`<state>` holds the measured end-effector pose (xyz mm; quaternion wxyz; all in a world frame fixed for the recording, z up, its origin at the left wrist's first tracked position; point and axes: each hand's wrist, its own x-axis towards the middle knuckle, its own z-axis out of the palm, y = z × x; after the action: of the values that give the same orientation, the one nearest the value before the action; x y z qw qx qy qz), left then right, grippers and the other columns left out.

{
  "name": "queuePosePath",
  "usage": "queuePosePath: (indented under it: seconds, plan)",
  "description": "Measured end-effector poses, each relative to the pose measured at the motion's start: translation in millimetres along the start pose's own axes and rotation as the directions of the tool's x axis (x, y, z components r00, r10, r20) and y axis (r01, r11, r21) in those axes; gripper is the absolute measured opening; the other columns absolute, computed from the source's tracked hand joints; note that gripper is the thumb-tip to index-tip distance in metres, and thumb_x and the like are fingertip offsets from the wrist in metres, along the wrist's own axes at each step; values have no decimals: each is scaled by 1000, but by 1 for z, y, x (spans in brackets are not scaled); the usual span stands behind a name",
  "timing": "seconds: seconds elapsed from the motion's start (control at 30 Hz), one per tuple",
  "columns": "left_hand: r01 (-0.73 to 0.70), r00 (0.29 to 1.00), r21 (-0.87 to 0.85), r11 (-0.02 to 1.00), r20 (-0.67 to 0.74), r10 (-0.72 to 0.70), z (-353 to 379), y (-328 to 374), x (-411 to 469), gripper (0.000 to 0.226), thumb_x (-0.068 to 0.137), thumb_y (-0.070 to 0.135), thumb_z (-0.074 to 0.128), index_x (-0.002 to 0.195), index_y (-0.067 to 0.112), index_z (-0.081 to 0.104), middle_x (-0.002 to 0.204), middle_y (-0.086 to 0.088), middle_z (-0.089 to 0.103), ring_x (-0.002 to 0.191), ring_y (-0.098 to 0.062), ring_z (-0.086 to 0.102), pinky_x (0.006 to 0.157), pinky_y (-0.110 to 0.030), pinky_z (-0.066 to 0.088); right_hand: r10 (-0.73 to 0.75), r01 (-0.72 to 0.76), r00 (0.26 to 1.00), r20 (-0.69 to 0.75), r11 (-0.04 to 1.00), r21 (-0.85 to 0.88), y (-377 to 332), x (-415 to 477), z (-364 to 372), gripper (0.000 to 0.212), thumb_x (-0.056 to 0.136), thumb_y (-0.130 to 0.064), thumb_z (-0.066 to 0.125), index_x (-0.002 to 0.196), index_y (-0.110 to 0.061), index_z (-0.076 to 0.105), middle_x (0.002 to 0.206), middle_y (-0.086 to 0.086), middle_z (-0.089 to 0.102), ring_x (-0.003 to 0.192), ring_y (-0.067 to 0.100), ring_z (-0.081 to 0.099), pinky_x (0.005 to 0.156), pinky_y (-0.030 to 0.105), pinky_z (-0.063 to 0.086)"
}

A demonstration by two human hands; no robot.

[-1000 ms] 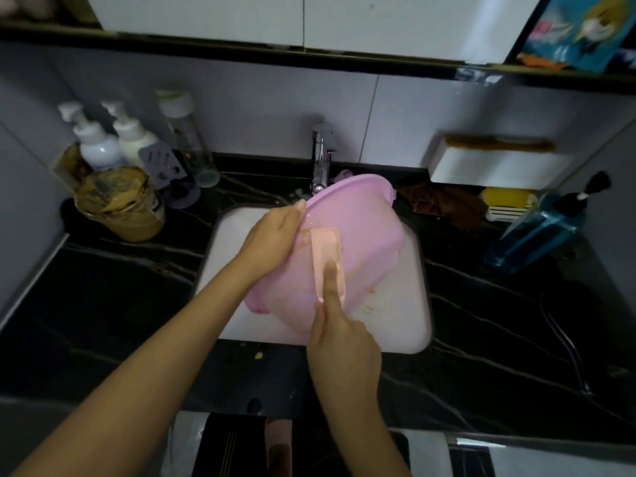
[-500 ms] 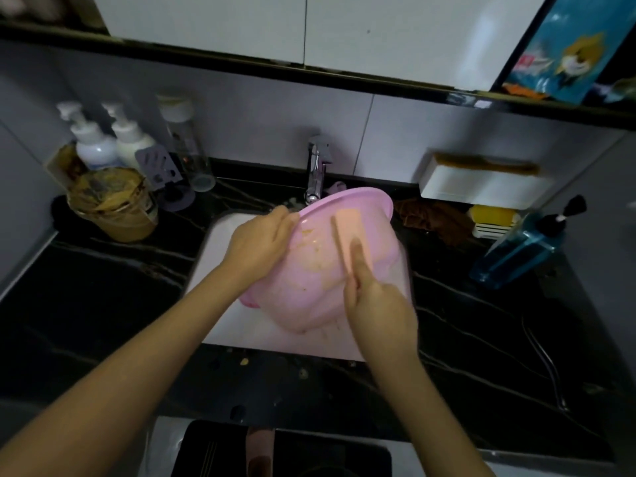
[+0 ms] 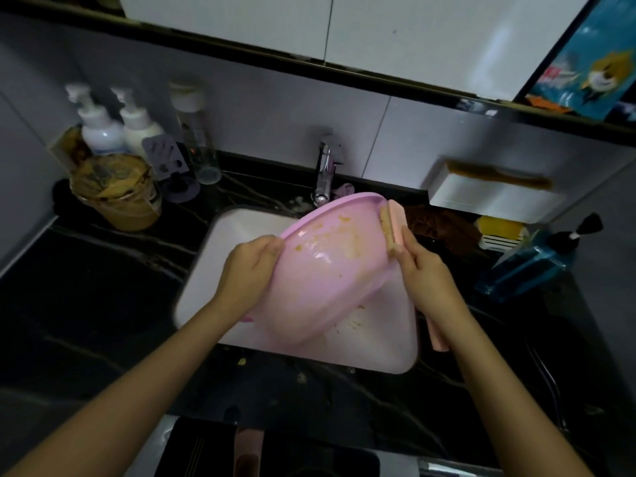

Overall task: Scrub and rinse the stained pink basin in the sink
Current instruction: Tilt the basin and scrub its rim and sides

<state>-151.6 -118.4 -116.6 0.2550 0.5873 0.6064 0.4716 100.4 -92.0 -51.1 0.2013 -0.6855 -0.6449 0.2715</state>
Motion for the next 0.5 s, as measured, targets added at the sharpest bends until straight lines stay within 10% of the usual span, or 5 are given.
queuePosePath:
  seconds: [0.2,0.27,0.37,0.5]
  plan:
    - [-9,999,154,988,39,2,-5,13,26,44,88,54,31,56,27,44,56,7,49,62,-22,48,61,-36,40,-353,402,915,197,841,-362,-17,-29,3,50,97,-47,33,145,-49,17,89,11,67,78,27,64,61,35,47]
    - [0,999,152,988,52,-8,-5,14,34,45,86,57,28,56,27,44,57,5,49,64,-24,49,66,-40,43,-291,332,943,160,814,-478,-8,-11,-10,49,97,-50,31,145,-48,20,89,10,67,82,28,65,64,35,49]
    - [-9,997,204,979,76,-6,1,22,36,47,86,59,26,58,26,45,64,0,56,69,-28,54,68,-40,45,-111,117,993,37,955,-272,-2,8,-14,47,98,-42,37,144,-35,34,85,11,67,76,26,63,60,36,48]
    - [-15,997,237,971,74,-3,1,23,37,48,89,52,27,67,19,53,72,-6,62,72,-28,57,70,-40,47,-329,357,931,159,912,-202,-4,-32,6,50,96,-42,41,143,-48,23,77,13,66,69,29,64,57,39,47]
